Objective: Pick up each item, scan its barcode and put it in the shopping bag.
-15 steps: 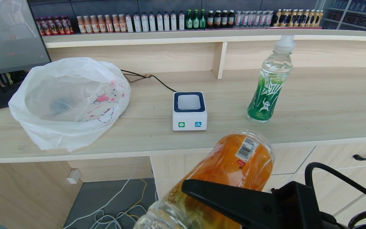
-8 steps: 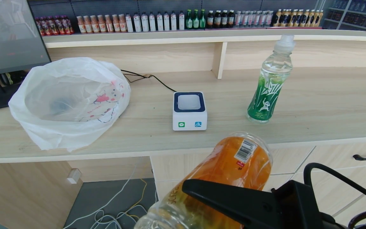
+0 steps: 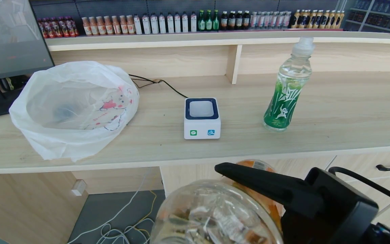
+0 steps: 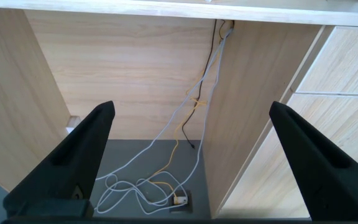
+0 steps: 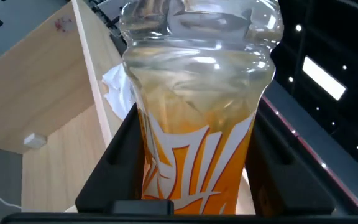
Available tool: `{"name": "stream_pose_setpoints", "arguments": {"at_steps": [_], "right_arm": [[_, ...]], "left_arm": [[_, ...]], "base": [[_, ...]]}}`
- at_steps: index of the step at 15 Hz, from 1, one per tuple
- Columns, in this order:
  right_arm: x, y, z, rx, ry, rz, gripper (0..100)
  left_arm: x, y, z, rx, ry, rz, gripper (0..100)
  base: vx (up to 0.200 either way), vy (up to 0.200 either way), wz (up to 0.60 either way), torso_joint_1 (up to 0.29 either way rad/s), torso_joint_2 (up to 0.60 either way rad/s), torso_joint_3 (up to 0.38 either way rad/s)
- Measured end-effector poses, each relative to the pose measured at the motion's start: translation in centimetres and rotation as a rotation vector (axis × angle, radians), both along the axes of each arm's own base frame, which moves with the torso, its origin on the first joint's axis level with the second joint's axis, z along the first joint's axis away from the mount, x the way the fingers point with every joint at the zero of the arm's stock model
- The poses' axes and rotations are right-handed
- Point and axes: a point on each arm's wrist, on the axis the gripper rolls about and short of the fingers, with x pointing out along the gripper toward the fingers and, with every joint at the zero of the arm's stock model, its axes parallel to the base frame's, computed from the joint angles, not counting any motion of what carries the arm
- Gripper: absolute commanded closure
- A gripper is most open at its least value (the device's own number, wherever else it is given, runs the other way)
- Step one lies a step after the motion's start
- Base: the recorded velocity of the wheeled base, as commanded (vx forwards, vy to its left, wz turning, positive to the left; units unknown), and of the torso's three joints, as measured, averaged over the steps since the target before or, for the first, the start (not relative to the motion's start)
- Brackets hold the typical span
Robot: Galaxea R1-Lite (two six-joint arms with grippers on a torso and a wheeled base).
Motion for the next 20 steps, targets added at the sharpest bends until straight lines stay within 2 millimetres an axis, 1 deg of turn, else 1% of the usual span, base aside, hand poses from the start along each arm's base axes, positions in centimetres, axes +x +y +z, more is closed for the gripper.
{"name": "stream_pose_setpoints", "arguments": {"at_steps": [3,6,7,9,12,14,16,19,20], "right_arm": [[0.5,-0.9,-0.6,0.023,0.151,0.011,100],[0.4,-1.5,-2.0,0.045,0.403,0.073,100],[0.4,-1.9,-2.2,0.054,0.457,0.077,100],[0.8,-2.6,-2.3,0.076,0.51,0.064,100],[1.0,-3.0,-2.2,0.126,0.621,0.092,100],[1.8,-3.5,-1.7,0.186,0.677,0.077,100],[2.9,-3.7,-0.5,0.283,0.74,0.081,100],[4.6,-4.0,2.2,0.546,0.833,0.028,100],[4.9,-4.0,2.7,0.615,0.859,-0.007,100]], "left_arm": [[0.0,0.0,0.0,0.0,0.0,0.0,0],[0.0,0.0,0.0,0.0,0.0,0.001,0],[0.0,0.0,0.0,0.0,0.0,0.001,0],[0.0,0.0,0.0,0.0,0.0,0.0,0],[0.0,0.0,0.0,0.0,0.0,0.0,0],[0.0,0.0,0.0,0.0,0.0,0.001,0],[0.0,0.0,0.0,0.0,0.0,0.001,0],[0.0,0.0,0.0,0.0,0.0,0.0,0],[0.0,0.0,0.0,0.0,0.0,0.0,0]], "base": [[0.0,0.0,0.0,0.0,0.0,0.0],[0.0,0.0,0.0,0.0,0.0,0.0],[0.0,0.0,0.0,0.0,0.0,0.0],[0.0,0.0,0.0,0.0,0.0,0.0],[0.0,0.0,0.0,0.0,0.0,0.0],[0.0,0.0,0.0,0.0,0.0,0.0],[0.0,0.0,0.0,0.0,0.0,0.0],[0.0,0.0,0.0,0.0,0.0,0.0],[0.0,0.0,0.0,0.0,0.0,0.0]]}}
